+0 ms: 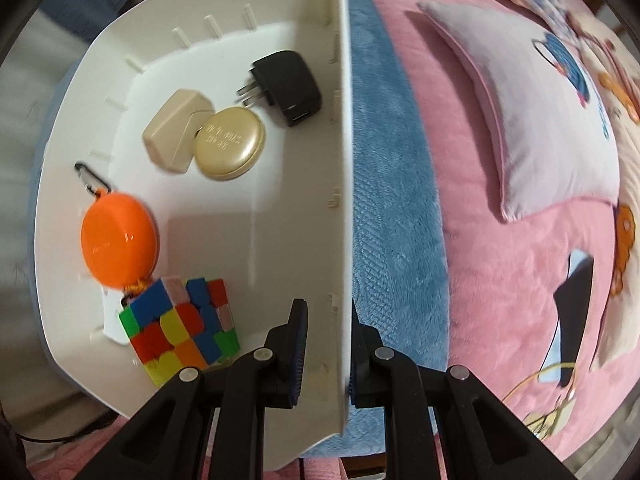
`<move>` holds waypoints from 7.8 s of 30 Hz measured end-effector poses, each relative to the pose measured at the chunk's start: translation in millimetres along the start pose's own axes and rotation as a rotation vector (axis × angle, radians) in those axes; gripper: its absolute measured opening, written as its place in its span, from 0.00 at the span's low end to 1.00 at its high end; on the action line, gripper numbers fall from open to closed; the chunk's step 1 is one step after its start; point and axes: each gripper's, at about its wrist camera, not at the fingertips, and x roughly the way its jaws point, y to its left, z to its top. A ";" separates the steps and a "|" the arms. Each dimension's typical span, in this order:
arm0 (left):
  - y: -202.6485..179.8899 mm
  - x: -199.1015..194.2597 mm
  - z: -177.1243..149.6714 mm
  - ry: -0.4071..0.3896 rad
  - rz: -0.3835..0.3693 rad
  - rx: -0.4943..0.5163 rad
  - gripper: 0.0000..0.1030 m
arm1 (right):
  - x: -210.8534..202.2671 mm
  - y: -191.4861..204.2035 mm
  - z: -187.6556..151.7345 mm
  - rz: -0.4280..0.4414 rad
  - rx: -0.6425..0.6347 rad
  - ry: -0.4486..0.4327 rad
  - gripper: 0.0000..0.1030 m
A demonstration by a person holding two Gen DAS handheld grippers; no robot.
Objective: Organize rigid objects
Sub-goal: 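Move the open left tool back toward the remaining items on the blanket, then grasp the green jar with gold lid with the left tool, then carry the green jar into the tray and release it with the left tool, then move the left tool to the clear blue-labelled box and grasp it, then carry the clear blue-labelled box into the tray and release it with the left tool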
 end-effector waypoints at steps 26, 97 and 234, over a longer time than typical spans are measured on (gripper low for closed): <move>90.3 124.8 55.6 0.163 -0.006 0.203 0.75 | 0.1 0.9 1.1 -0.133 0.188 -0.016 0.14; 108.0 104.6 -32.6 0.339 -0.037 -0.453 0.44 | 3.8 3.1 1.4 0.003 -0.071 0.033 0.14; 52.0 143.4 15.0 0.304 -0.037 -0.306 0.65 | 11.2 13.5 7.9 -0.077 -0.085 0.138 0.14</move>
